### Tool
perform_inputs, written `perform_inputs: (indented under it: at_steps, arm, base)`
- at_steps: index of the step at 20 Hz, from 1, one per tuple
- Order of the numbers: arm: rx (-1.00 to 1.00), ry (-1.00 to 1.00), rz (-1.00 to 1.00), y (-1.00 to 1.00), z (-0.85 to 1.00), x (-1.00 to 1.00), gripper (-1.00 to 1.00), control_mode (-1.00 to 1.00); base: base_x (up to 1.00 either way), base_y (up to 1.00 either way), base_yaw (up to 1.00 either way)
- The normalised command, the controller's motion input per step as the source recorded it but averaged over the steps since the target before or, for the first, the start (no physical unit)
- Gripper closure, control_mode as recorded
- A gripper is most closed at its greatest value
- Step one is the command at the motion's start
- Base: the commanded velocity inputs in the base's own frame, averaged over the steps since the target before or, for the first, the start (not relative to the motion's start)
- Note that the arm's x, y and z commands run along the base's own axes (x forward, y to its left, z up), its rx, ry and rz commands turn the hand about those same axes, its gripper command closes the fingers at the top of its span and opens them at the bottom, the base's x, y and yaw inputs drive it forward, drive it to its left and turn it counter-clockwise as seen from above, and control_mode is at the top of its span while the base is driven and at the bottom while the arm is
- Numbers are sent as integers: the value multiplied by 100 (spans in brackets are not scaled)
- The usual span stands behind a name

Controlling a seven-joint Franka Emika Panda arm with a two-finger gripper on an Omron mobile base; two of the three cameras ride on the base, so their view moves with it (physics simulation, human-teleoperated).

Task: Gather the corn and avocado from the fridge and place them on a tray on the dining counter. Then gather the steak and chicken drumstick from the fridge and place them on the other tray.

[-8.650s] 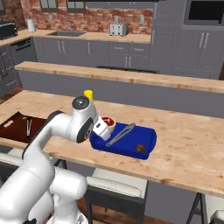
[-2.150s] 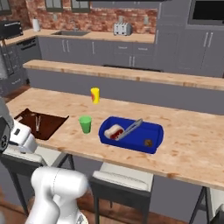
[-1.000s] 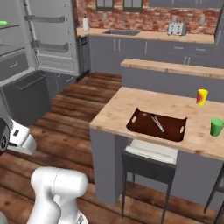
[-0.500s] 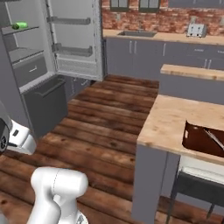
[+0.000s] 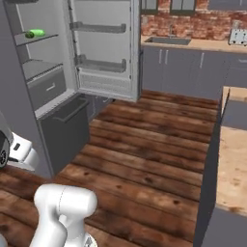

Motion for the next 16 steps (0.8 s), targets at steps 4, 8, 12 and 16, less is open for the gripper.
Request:
perform_inputs:
  at_steps: [4,8,12,16]
  arm:
    - [0,0,0,0,0,0,-100,100]
    - [0,0,0,0,0,0,-100,100]
    - [0,0,0,0,0,0,-100,100]
    - [0,0,0,0,0,0,-100,100]
  base:
    - [91,48,6]
    - [86,3,15]
    - [90,0,20]
    - [89,0,24]
